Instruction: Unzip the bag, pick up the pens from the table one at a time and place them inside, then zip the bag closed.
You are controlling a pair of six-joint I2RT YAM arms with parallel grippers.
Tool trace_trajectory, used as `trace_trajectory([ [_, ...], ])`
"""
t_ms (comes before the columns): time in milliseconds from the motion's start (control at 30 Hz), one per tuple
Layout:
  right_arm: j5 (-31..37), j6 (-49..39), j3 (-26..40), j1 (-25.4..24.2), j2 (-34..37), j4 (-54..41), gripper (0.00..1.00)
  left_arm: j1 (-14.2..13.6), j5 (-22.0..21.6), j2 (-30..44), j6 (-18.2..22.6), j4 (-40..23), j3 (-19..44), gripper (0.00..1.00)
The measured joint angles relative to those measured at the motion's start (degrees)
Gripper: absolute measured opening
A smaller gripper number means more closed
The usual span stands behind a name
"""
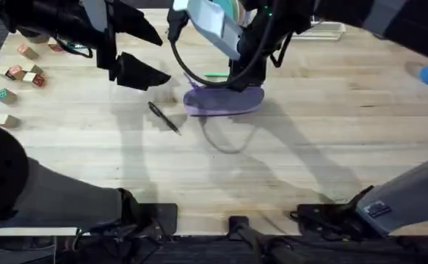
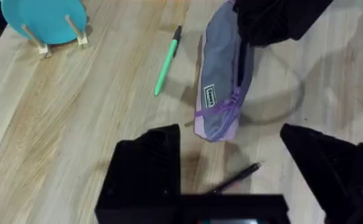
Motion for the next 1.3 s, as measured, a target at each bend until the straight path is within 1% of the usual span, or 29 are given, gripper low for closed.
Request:
trace_trajectory([
  [67, 0.0, 0.0, 0.0, 0.0, 0.6, 0.3, 0.03, 0.0, 0.0, 0.0, 0.0, 0.0, 0.0, 0.995],
  [100, 0.0, -0.2, 0.0, 0.0, 3.1, 2.8, 0.029, 0.0, 0.0, 0.0, 0.1, 0.0, 0.0, 0.995],
  [233, 0.2, -0.2, 0.0, 0.0, 5.7, 4.0, 0.029, 0.0, 0.0, 0.0, 0.2, 0.0, 0.0, 0.995],
  [600, 0.2, -0.2, 0.0, 0.3, 6.4, 4.0, 0.03, 0.0, 0.0, 0.0, 0.2, 0.0, 0.0, 0.994],
  [667, 0.2, -0.2, 0.0, 0.3, 6.4, 4.0, 0.049, 0.0, 0.0, 0.0, 0.2, 0.0, 0.0, 0.994],
  [700, 0.2, -0.3, 0.0, 0.3, 6.4, 4.0, 0.088, 0.0, 0.0, 0.0, 0.2, 0.0, 0.0, 0.994],
  [733, 0.2, -0.2, 0.0, 0.3, 6.4, 3.9, 0.183, 0.0, 0.0, 0.0, 0.2, 0.0, 0.0, 0.994],
  [900, 0.2, -0.6, 0.0, 0.3, 6.4, 3.9, 0.898, 0.0, 0.0, 0.0, 0.2, 0.0, 0.0, 0.994],
  [933, 0.3, -0.8, 0.0, 0.3, 6.4, 4.0, 0.969, 0.0, 0.0, 0.0, 0.2, 0.0, 0.0, 0.994],
  [1000, 0.4, -0.9, 0.0, 0.3, 6.4, 4.0, 0.992, 0.0, 0.0, 0.0, 0.2, 0.0, 0.0, 0.995],
  [1300, 0.4, -0.8, 0.0, 0.3, 6.4, 4.0, 0.995, 0.0, 0.0, 0.0, 0.2, 0.0, 0.0, 0.994],
])
